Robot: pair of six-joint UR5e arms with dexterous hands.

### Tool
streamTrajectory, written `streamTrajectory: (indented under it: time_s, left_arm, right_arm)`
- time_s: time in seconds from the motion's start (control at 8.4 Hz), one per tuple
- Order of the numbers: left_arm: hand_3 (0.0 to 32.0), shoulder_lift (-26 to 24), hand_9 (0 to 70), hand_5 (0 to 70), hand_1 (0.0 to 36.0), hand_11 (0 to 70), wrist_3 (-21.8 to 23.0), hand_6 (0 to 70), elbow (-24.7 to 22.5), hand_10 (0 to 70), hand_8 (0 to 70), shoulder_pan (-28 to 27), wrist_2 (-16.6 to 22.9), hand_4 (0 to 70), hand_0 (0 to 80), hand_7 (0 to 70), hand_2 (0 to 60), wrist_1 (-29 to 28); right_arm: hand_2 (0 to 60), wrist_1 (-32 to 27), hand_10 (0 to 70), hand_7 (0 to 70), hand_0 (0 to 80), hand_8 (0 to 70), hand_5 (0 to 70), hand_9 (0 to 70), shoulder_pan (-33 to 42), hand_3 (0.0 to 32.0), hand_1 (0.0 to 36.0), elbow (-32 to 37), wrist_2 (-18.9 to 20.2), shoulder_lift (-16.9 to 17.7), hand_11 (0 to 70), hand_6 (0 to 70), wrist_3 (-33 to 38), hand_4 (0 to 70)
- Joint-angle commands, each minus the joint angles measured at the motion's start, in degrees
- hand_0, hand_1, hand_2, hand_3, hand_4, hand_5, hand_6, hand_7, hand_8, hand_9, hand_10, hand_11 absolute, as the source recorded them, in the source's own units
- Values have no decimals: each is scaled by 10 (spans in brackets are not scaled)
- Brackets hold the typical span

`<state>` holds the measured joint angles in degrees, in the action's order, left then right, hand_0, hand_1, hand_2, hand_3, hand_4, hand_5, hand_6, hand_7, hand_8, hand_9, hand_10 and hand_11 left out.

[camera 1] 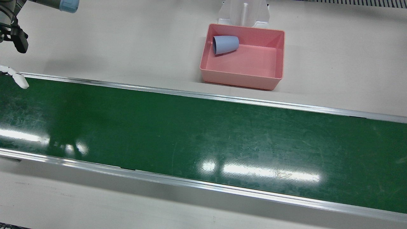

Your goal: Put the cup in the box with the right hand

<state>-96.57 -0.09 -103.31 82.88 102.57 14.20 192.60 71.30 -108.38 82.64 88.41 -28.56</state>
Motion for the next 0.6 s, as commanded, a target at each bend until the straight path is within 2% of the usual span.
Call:
streamTrajectory:
  time_s: [0.0,0.12,0.24,0.36,0.48]
  left_arm:
    - [0,2,0,0,0,0,0,0,3,0,0,0,0,0,0,0,0,-3]
    - [0,2,0,0,0,0,0,0,3,0,0,0,0,0,0,0,0,-3]
    - [0,3,0,0,0,0,0,0,3,0,0,0,0,0,0,0,0,-3]
    - [0,2,0,0,0,0,0,0,3,0,0,0,0,0,0,0,0,-3]
    - [0,3,0,0,0,0,0,0,3,0,0,0,0,0,0,0,0,-3]
  right_arm:
    - [258,-11,21,88,475,0,53,18,13,68,175,35,-2,-2,51,22,26,34]
    - [248,-11,20,79,471,1,52,19,14,124,169,35,-2,-1,49,16,32,17]
    - [246,-11,22,79,468,3,52,24,13,120,166,35,-3,-2,51,16,32,17]
    - [178,-12,24,85,476,5,52,28,11,112,147,34,-3,-2,53,18,32,27]
    - [142,-12,25,88,482,7,52,31,13,102,138,29,-3,-2,55,20,33,39]
